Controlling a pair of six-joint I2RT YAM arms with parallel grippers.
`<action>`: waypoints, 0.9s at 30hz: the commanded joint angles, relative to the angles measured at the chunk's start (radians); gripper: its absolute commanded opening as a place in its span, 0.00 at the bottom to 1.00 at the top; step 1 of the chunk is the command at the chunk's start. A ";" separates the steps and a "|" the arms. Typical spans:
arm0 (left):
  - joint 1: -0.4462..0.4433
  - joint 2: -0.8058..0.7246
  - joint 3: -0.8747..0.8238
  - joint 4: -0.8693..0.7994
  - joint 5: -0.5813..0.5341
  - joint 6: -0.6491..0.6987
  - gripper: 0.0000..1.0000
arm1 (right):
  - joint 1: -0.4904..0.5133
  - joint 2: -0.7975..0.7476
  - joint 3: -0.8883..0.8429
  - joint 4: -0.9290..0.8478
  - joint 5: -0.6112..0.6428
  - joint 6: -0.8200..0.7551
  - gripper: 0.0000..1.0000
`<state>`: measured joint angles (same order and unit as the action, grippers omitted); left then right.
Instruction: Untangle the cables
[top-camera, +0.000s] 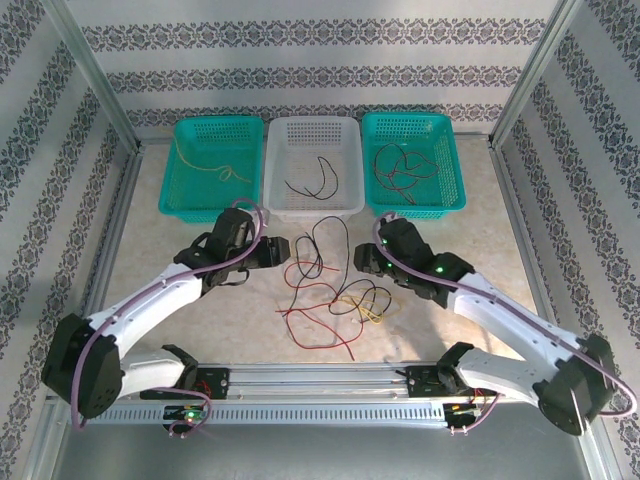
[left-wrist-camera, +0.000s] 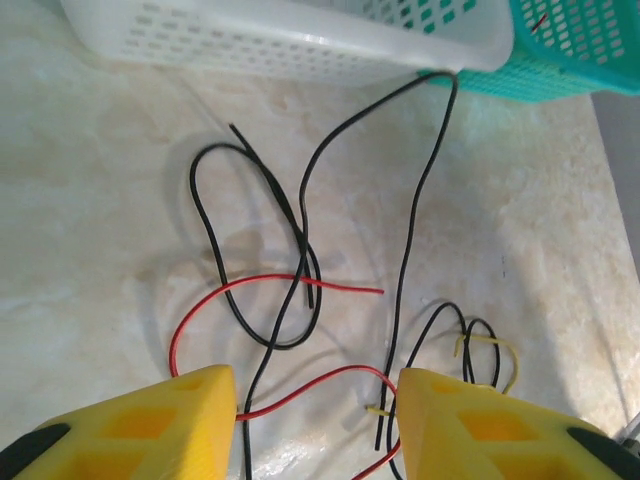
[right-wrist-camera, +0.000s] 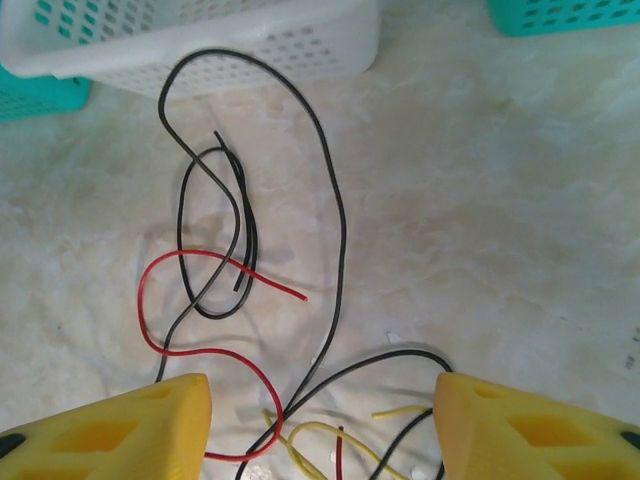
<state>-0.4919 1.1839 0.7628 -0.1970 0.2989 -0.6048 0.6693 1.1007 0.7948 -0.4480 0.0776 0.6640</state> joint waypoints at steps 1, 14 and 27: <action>-0.010 -0.081 -0.014 -0.048 -0.087 0.031 0.47 | -0.008 0.104 -0.009 0.122 -0.050 -0.056 0.61; -0.007 -0.239 -0.004 -0.132 -0.083 0.038 0.55 | -0.064 0.507 0.113 0.314 -0.059 -0.128 0.55; -0.004 -0.244 0.034 -0.159 -0.078 0.045 0.55 | -0.054 0.585 0.169 0.284 -0.053 -0.181 0.08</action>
<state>-0.4919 0.9463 0.7582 -0.3317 0.2298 -0.5819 0.6067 1.7206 0.9493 -0.1543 0.0174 0.5064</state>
